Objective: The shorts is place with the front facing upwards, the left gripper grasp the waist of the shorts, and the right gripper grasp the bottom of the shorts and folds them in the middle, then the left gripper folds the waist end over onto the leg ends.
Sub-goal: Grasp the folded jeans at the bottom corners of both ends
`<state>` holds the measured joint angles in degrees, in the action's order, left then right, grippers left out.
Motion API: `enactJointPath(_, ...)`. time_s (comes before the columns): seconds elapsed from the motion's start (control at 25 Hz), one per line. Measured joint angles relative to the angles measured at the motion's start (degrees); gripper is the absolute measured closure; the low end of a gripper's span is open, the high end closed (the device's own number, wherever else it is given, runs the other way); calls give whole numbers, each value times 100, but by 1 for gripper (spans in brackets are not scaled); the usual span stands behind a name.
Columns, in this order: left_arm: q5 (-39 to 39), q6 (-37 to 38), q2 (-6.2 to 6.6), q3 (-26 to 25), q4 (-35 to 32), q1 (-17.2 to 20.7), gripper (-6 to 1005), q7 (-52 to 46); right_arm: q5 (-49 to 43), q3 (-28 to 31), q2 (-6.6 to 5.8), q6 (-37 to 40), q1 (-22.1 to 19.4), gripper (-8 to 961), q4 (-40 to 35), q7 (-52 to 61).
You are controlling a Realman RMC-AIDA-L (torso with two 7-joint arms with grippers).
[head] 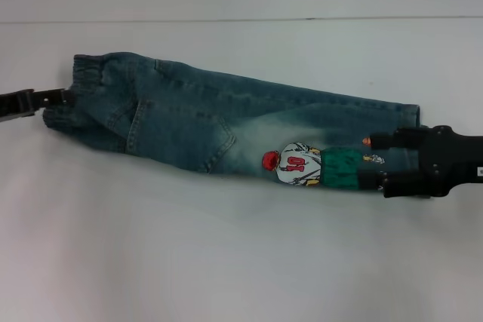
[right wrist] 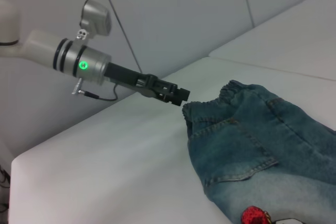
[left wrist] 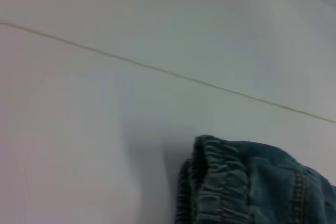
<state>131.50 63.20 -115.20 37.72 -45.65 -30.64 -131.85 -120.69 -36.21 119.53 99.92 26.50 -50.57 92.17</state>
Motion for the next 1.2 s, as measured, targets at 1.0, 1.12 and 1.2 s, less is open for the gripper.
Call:
enactJointPath(1.0, 7, -547, -152, 40, 501, -191, 421, 77, 1, 53, -3, -146, 15, 8, 183, -97)
enactJointPath(1.12, 6, -533, -173, 39, 503, -197, 565, 180, 1, 53, -10, -183, 12, 16, 262, -130)
enactJointPath(1.2, 6, -508, -177, 37, 504, -197, 660, 196, 1, 53, -10, -194, 15, 22, 280, -151)
